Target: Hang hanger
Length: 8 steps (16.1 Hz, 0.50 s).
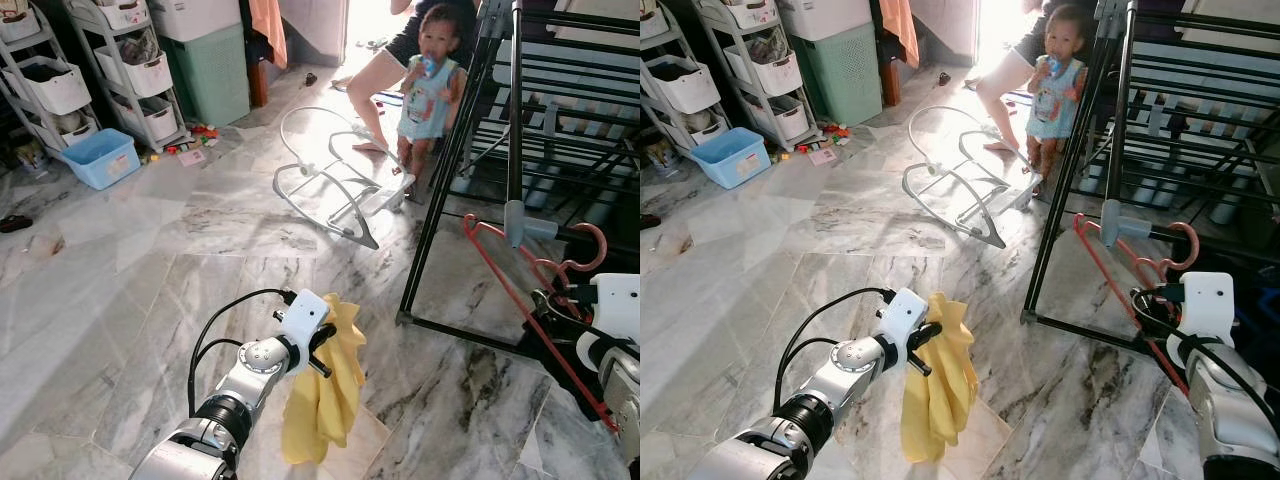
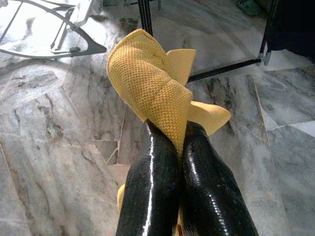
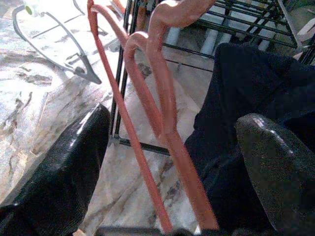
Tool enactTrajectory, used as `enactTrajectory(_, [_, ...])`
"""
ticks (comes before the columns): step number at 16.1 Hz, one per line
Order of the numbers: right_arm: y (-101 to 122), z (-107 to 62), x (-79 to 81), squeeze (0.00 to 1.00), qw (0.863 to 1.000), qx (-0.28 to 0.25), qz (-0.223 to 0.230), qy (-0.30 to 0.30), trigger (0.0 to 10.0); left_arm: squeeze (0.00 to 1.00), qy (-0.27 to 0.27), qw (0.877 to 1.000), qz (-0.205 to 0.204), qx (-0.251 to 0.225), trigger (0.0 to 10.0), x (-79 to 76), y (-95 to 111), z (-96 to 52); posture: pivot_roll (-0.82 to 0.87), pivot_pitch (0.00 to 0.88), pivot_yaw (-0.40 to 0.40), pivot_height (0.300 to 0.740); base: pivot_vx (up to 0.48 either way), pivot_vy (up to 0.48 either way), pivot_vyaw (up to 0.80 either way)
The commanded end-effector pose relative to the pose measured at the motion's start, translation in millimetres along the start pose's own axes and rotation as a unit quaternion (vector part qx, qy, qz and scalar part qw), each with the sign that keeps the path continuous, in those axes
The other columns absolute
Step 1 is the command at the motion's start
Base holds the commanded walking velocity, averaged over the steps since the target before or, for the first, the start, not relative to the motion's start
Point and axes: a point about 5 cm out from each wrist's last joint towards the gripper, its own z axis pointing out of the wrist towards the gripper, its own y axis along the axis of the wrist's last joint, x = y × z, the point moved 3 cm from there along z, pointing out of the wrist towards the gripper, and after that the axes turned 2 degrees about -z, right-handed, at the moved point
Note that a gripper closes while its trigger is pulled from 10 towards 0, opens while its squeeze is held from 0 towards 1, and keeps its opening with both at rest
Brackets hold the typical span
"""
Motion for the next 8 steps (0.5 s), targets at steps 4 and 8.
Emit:
enactTrajectory(4, [-0.4, 3.3, 3.3, 0.00, 1.000, 0.005, 0.007, 0.016, 0.0, 0.00, 0.003, 1.000, 0.012, -0.005, 10.0, 2.6, 5.4, 0.1, -0.01, 0.038, 0.003, 0.740, 0.000, 0.000, 0.00])
enactTrajectory(8, [-1.0, 4.6, 1.8, 0.00, 1.000, 0.010, 0.017, 0.018, 0.0, 0.00, 0.003, 1.000, 0.014, -0.003, 10.0, 3.2, 3.7, -0.7, 0.00, 0.039, 0.003, 0.740, 0.000, 0.000, 0.00])
